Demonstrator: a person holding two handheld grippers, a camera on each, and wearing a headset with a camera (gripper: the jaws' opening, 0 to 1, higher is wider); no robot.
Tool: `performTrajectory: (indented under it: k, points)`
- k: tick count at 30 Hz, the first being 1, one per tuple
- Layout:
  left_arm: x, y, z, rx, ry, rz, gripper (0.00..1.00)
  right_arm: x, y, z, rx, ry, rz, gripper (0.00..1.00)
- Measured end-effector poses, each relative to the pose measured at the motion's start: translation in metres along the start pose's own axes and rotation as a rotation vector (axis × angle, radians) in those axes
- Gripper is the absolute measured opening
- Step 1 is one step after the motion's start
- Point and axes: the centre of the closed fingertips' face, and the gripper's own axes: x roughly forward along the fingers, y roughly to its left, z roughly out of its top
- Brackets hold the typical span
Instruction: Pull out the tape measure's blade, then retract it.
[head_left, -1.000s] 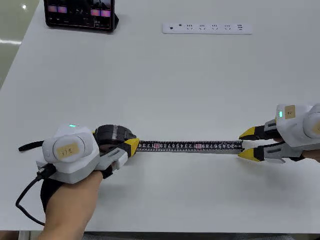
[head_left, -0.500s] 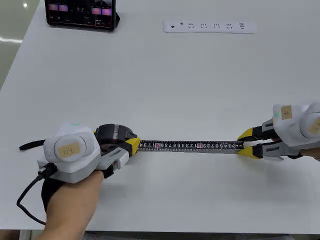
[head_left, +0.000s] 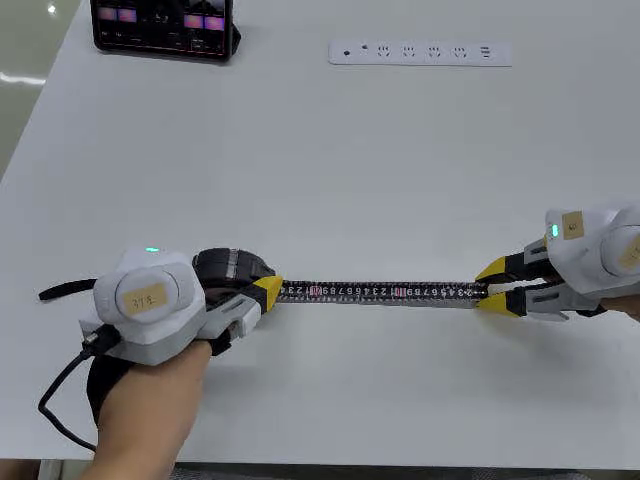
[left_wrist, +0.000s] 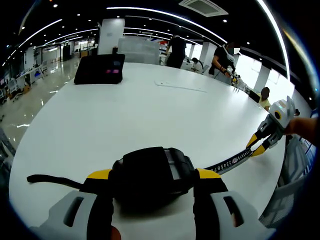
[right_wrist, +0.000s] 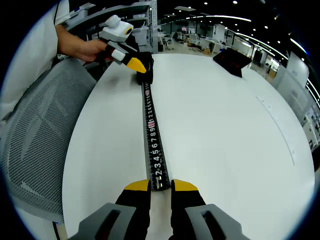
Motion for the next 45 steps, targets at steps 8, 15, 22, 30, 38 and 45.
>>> performTrajectory:
  k: [8, 15, 22, 30, 38, 45]
  points:
    - [0.0, -0.001, -0.001, 0.003, 0.009, 0.009, 0.6, 0.0, -0.001, 0.0, -0.001, 0.0, -0.002, 0.12]
    - [0.0, 0.0, -0.001, 0.009, 0.018, 0.007, 0.59, 0.0, -0.001, 0.0, -0.002, 0.003, 0.0, 0.11]
    - [-0.001, 0.0, -0.002, 0.015, 0.025, 0.007, 0.58, 0.0, -0.002, 0.0, -0.005, 0.004, -0.001, 0.11]
    - [-0.001, 0.0, -0.001, 0.012, 0.027, 0.006, 0.58, 0.002, -0.001, 0.003, -0.008, -0.003, 0.003, 0.11]
    - [-0.002, 0.0, -0.001, 0.008, 0.025, 0.002, 0.58, 0.006, 0.0, 0.009, 0.0, -0.012, 0.003, 0.11]
    - [-0.002, 0.0, -0.001, 0.005, 0.024, -0.002, 0.58, 0.012, 0.001, 0.019, -0.004, -0.027, 0.011, 0.11]
